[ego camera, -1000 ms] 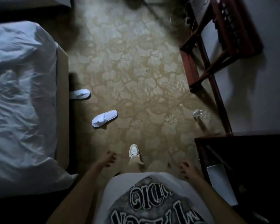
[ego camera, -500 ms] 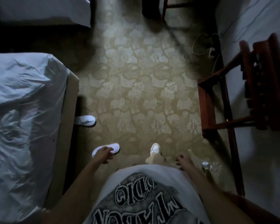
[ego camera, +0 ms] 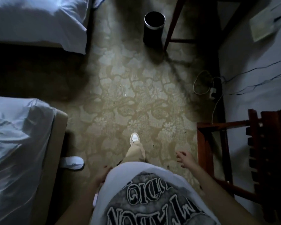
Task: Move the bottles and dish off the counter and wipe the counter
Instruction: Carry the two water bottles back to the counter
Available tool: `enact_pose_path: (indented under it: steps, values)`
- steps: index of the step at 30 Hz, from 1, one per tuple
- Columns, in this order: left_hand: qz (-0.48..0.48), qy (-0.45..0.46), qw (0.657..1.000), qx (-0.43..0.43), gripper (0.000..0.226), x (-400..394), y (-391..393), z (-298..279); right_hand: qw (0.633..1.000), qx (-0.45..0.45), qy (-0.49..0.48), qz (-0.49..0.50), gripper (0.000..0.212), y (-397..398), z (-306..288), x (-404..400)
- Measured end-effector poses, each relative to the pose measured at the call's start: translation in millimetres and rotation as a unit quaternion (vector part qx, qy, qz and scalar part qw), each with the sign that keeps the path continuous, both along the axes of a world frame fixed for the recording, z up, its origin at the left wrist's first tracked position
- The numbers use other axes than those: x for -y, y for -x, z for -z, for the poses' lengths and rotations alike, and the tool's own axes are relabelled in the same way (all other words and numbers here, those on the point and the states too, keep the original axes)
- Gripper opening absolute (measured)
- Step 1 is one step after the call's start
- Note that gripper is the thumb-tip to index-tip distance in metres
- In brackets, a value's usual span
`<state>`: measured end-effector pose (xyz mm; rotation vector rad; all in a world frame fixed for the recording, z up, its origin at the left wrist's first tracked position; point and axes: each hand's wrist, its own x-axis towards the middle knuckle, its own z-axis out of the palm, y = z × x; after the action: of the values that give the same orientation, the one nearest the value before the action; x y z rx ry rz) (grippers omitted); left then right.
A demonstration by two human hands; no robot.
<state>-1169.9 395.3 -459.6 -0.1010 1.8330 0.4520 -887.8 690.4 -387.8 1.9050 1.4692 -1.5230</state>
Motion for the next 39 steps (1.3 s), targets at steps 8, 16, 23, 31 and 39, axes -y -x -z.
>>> enact_pose_path:
  steps: [8, 16, 23, 31, 39]
  values:
    - [0.031, -0.191, 0.976, -0.103, 0.029, -312.6, 214.2, -133.1, 0.999, 0.043, 0.02, 0.004, 0.025, 80.3, 2.8, -139.8]
    - [-0.059, -0.085, 0.99, -0.094, 0.018, -431.2, 331.0, -91.2, 0.999, 0.026, 0.021, -0.016, 0.019, 278.8, 32.6, -343.8]
    - [-0.139, 0.013, 0.989, -0.049, 0.015, -475.8, 402.1, -83.9, 0.994, -0.079, -0.034, -0.065, 0.011, 496.4, -10.4, -525.7]
    - [-0.159, -0.01, 0.986, -0.047, 0.016, -631.8, 583.7, -47.2, 0.996, -0.071, -0.037, -0.025, 0.015, 646.8, -2.0, -647.4]
    - [0.023, -0.133, 0.989, -0.057, 0.015, -896.7, 799.2, -92.4, 0.989, 0.01, -0.028, 0.142, 0.014, 703.6, -2.5, -699.5]
